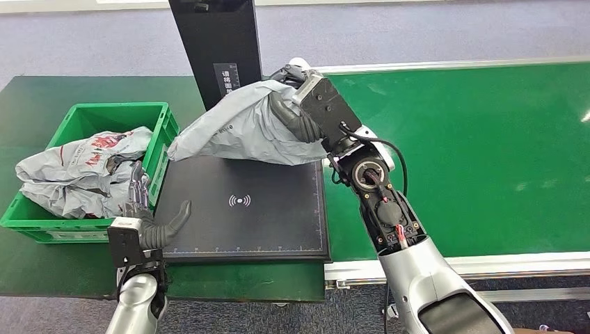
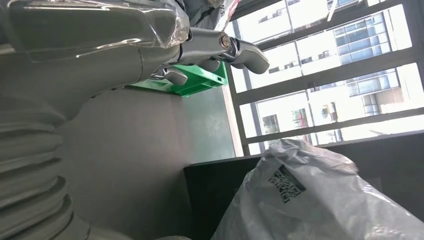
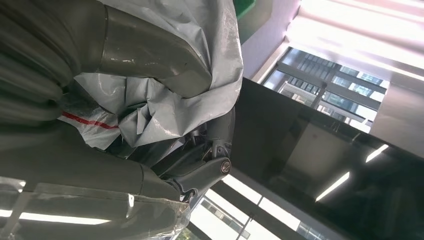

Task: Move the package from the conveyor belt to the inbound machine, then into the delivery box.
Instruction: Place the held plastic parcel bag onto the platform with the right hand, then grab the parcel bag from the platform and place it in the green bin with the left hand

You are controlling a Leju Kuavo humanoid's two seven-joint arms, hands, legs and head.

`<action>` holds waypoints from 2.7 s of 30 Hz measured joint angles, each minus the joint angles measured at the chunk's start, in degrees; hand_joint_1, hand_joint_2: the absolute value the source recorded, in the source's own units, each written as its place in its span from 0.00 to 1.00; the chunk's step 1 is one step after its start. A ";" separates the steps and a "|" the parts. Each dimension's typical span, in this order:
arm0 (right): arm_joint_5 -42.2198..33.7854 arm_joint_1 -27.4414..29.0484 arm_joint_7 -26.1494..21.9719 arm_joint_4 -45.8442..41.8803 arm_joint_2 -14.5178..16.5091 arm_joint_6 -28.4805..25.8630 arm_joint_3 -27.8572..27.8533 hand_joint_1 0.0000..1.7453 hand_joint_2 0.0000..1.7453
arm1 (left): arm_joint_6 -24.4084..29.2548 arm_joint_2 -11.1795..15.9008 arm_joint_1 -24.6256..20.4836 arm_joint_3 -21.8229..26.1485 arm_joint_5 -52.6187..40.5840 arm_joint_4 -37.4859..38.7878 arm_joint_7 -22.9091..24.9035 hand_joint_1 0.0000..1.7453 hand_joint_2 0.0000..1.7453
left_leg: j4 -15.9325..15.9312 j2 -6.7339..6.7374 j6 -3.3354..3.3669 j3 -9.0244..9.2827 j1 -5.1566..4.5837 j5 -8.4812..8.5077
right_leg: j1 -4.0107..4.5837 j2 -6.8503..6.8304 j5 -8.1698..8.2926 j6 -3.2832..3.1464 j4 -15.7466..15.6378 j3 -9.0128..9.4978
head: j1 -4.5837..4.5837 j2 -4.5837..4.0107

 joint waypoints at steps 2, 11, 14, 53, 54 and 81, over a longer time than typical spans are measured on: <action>-0.01 -0.01 0.00 0.03 0.01 0.00 0.02 1.00 1.00 | 0.00 0.00 0.00 0.01 0.00 0.00 0.00 0.00 1.00 | 0.00 0.00 0.00 0.00 0.00 0.00 | 0.00 0.00 0.00 0.00 0.00 0.00 | 0.00 -0.01; -2.69 -3.11 2.30 13.18 6.01 0.44 3.99 0.00 0.25 | 0.85 0.76 -2.47 2.52 0.38 -0.08 0.42 0.00 1.00 | -0.01 0.02 -0.01 0.03 0.10 0.01 | 0.08 0.01 0.00 -0.02 0.04 -0.01 | 0.00 -0.02; -2.06 -3.23 3.22 16.80 7.08 0.15 4.89 0.00 0.00 | 0.80 0.93 -2.78 3.04 0.53 0.00 0.42 0.00 1.00 | -0.01 0.01 -0.01 0.03 0.09 0.01 | 0.07 0.00 -0.01 -0.02 0.02 0.00 | 0.01 -0.02; -10.87 7.19 -3.44 0.66 4.11 -2.70 0.99 0.00 1.00 | -1.62 1.11 -1.02 4.24 -10.84 -2.30 3.26 0.00 1.00 | 0.01 0.00 -0.01 0.02 0.07 -0.02 | 0.05 0.00 -0.01 -0.01 -0.05 -0.03 | 0.01 -0.02; -8.85 8.46 -3.66 -2.06 3.01 -5.72 0.25 0.00 1.00 | -2.72 1.22 -0.21 4.00 -12.83 -3.58 4.37 0.00 1.00 | 0.01 -0.01 -0.01 0.02 0.07 -0.03 | 0.05 0.00 -0.01 -0.01 -0.07 -0.03 | 0.01 -0.01; -5.74 43.42 -12.19 -30.41 -6.10 -15.04 -22.69 0.00 1.00 | -3.78 6.26 -11.93 -16.19 -35.96 19.59 11.74 0.00 1.00 | 0.00 -0.06 0.01 0.07 0.06 -0.05 | 0.03 -0.03 0.00 0.00 -0.14 0.06 | 0.00 -0.02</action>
